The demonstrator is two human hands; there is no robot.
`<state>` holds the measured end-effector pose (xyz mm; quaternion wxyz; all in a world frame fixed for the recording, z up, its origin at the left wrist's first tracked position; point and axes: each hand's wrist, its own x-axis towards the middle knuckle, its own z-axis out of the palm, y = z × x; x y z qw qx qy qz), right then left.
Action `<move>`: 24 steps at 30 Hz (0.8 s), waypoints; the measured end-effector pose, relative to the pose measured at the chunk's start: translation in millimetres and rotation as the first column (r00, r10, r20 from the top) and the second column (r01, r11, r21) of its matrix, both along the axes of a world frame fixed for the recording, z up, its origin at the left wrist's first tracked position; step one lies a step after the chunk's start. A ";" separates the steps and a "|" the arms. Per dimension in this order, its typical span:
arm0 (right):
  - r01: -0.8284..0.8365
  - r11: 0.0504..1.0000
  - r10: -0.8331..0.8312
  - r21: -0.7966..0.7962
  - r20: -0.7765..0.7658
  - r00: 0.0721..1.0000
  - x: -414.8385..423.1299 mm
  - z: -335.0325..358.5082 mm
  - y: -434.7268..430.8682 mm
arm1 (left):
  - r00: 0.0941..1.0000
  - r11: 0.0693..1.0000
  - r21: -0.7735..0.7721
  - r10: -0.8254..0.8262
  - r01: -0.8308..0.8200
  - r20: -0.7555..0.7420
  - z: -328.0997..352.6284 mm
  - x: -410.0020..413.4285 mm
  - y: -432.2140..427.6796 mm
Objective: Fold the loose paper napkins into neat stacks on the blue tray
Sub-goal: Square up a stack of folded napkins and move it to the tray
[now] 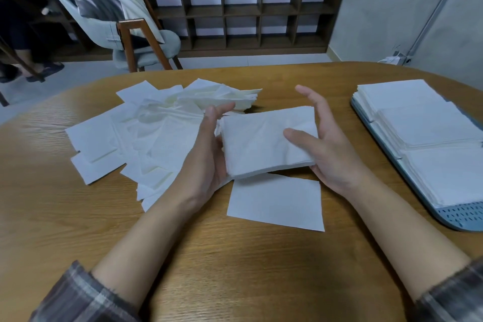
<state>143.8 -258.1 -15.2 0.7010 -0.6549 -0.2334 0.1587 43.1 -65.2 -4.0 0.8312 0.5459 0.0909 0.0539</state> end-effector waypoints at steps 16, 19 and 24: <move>0.026 0.975 0.014 -0.219 0.180 0.984 6.7 -6.1 -5.2 | 0.934 0.429 0.843 0.003 -0.324 0.357 -26.2 -0.1 4.0; 0.162 0.951 -0.091 -0.264 0.263 0.961 12.4 -9.5 -5.0 | 0.918 0.355 0.879 -0.115 -0.318 0.379 -27.0 -1.2 2.7; 0.215 0.941 -0.133 -0.262 0.300 0.945 14.1 -11.6 -4.6 | 0.925 0.314 0.945 -0.377 0.089 0.038 -26.6 -8.1 -4.5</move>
